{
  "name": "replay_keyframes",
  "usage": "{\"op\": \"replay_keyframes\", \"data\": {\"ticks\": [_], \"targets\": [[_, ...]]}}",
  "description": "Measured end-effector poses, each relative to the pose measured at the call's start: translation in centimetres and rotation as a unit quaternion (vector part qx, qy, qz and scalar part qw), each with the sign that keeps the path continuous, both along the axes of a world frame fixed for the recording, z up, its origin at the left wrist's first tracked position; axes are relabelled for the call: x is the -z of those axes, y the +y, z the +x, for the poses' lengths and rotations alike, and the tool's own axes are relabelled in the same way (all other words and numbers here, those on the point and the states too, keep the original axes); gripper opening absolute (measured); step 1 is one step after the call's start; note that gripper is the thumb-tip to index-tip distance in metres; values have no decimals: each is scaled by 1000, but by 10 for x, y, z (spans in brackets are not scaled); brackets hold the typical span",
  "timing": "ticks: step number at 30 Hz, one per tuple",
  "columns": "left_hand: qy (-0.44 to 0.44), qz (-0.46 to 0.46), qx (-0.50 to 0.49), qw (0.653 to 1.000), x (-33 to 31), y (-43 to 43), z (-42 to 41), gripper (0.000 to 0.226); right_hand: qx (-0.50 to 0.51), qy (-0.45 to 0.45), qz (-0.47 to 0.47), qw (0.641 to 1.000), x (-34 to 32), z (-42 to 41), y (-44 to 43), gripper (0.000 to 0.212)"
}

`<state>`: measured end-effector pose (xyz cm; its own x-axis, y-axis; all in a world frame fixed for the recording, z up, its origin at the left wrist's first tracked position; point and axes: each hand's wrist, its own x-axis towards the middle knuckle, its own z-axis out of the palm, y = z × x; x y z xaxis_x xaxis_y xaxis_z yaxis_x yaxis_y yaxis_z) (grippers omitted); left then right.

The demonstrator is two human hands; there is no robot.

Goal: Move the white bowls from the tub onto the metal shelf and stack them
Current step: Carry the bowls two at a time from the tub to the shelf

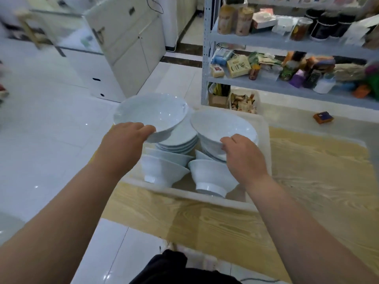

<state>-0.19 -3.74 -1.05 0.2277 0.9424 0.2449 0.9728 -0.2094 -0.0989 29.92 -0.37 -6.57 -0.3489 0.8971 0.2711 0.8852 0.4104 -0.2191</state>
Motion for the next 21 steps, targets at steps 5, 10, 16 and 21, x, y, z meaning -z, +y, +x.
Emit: {"op": "replay_keyframes", "data": {"ticks": [5, 10, 16, 21], "targets": [[-8, 24, -98, 995, -5, -95, -37, 43, -141, 47, 92, 985, -9, -43, -31, 26], [-28, 9, -234, 972, 7, -200, -90, 41, -264, 80, 105, 956, -11, -122, -66, 22], [-48, -19, -393, 918, 27, -331, -169, 51, -390, 96, 92, 911, -11, -257, -129, 35], [-48, -11, -487, 872, 29, -443, -231, 46, -492, 81, 83, 863, -13, -386, -195, 36]]}}
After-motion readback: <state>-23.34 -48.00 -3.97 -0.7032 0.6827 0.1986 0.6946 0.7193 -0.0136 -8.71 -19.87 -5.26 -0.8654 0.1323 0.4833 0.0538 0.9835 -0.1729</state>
